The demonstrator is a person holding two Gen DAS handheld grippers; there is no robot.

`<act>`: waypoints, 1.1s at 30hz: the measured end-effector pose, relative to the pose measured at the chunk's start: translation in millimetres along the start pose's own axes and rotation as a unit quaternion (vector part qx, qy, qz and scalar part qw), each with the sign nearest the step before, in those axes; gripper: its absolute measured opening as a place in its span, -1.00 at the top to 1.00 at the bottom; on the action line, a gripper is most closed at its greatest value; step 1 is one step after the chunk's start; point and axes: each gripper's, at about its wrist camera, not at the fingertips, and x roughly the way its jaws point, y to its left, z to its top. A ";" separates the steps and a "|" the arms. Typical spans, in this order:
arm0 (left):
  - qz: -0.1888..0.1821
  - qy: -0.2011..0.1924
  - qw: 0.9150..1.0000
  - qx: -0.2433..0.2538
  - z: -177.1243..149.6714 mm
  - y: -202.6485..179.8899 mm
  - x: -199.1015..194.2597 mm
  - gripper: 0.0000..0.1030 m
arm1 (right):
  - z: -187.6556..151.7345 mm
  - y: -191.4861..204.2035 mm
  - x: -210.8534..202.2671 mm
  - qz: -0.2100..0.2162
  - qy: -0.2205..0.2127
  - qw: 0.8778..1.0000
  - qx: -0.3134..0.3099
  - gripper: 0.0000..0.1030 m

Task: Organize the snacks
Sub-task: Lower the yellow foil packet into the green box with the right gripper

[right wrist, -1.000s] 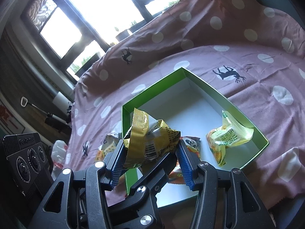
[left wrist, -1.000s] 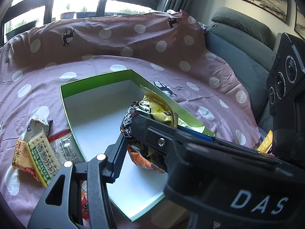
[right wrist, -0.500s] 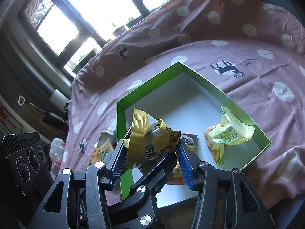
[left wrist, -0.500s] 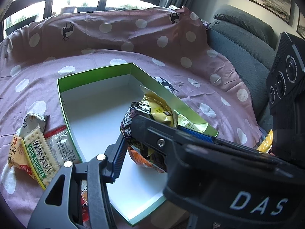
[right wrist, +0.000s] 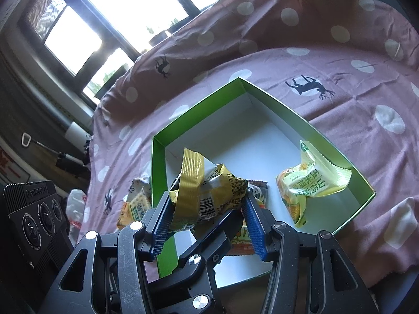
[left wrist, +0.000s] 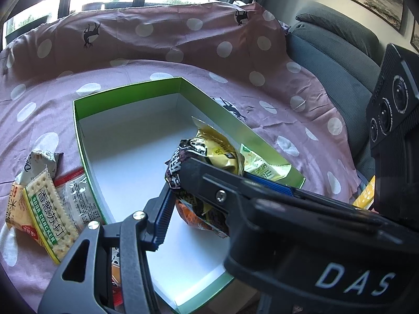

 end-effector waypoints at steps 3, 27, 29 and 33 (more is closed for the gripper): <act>-0.001 0.002 1.000 -0.003 0.2 0.1 1.8 0.07 | 0.9 -0.9 2.1 -0.001 0.003 1.000 0.000 -0.07; -0.001 0.018 1.000 -0.017 -3.8 10.0 7.0 0.07 | -0.2 -0.1 14.3 -0.005 0.015 1.000 0.000 -0.07; -0.001 0.018 1.000 -0.017 -3.7 10.4 7.3 0.07 | -0.3 -0.2 14.5 -0.005 0.016 1.000 0.000 -0.07; 0.000 0.017 1.000 -0.020 -3.8 10.8 7.6 0.02 | -0.2 0.3 14.4 -0.005 0.016 1.000 0.001 -0.07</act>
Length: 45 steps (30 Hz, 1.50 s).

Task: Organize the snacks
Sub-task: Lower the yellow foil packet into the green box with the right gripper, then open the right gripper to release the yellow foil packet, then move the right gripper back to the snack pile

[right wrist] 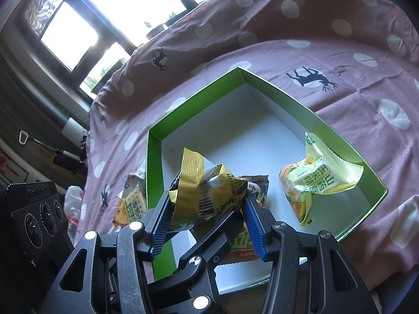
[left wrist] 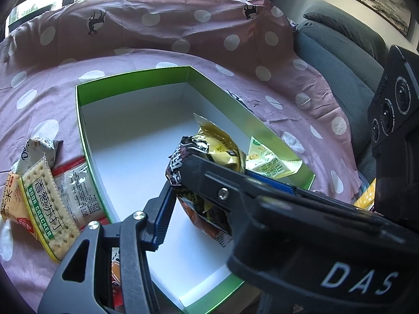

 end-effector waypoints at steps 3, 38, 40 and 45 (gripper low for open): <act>0.002 0.000 1.000 -0.005 -1.2 1.7 -2.2 -0.07 | -0.6 0.3 -1.1 -0.001 -0.001 1.000 0.002 -0.07; 0.112 -0.078 0.978 -0.160 -58.5 168.1 -128.3 -0.65 | -26.5 94.7 3.1 0.035 -0.021 0.995 -0.095 -0.62; 0.101 -0.075 0.976 -0.177 -60.7 176.7 -123.3 -0.65 | -29.5 104.4 11.4 0.045 -0.010 0.994 -0.104 -0.62; 0.079 -0.070 0.974 -0.200 -63.5 186.3 -117.6 -0.63 | -35.4 129.3 45.2 0.062 0.041 0.990 -0.122 -0.56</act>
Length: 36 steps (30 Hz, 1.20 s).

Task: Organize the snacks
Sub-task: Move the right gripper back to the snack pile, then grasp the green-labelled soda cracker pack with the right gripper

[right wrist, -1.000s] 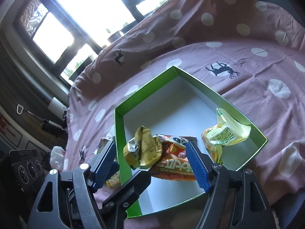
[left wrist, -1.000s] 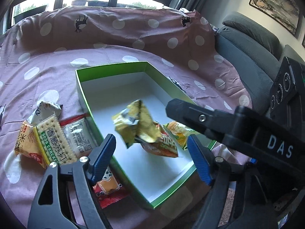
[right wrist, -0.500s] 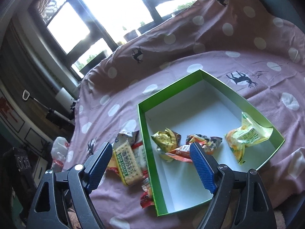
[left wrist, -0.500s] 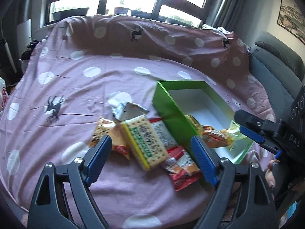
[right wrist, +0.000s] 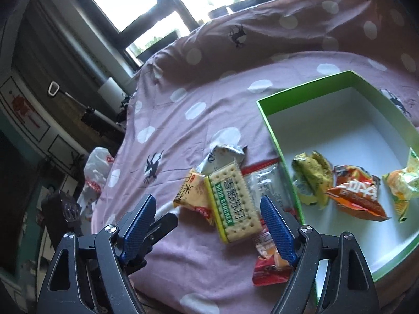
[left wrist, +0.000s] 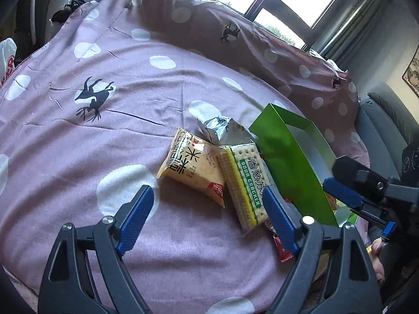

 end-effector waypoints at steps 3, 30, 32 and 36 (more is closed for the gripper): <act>-0.010 0.006 1.000 -0.014 -1.0 3.8 5.4 -0.62 | -0.5 11.5 25.1 -0.027 0.031 0.999 -0.020 -0.33; -0.073 0.056 0.996 -0.002 -10.8 -17.9 41.0 0.33 | -2.0 -3.9 88.5 -0.079 0.114 0.990 -0.013 0.00; -0.063 0.057 0.996 0.005 -12.3 -19.3 43.9 0.35 | -4.6 -5.4 90.0 -0.063 0.120 0.991 -0.005 0.00; -0.049 0.053 0.997 0.012 -13.9 -19.6 46.6 0.49 | -7.6 -5.9 90.3 -0.057 0.117 0.991 -0.005 0.00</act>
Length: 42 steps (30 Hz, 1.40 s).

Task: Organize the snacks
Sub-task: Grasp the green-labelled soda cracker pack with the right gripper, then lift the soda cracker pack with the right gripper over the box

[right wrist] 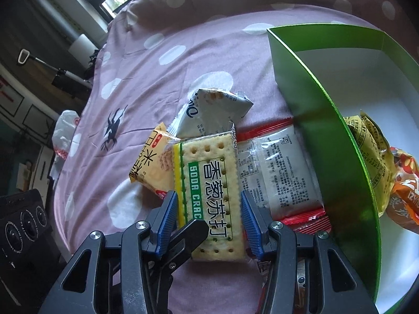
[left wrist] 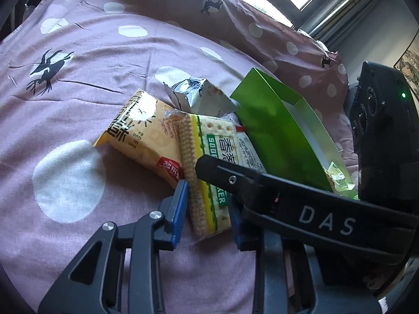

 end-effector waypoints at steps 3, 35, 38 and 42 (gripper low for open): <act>0.003 -0.002 1.000 0.008 -0.4 -0.4 0.7 0.52 | -3.1 0.5 -1.4 0.002 -0.009 1.000 0.000 0.00; 0.004 -0.095 0.987 0.132 14.6 -95.9 -67.2 0.51 | -14.7 3.0 -132.4 0.024 -0.186 0.982 -0.010 0.04; -0.001 -0.097 0.985 0.140 16.0 -107.3 -66.6 0.51 | -13.5 -3.5 -144.9 0.016 -0.195 0.981 -0.003 0.04; -0.008 -0.093 0.984 0.148 16.2 -117.8 -63.3 0.51 | -15.0 -12.1 -155.4 0.007 -0.201 0.980 -0.001 0.04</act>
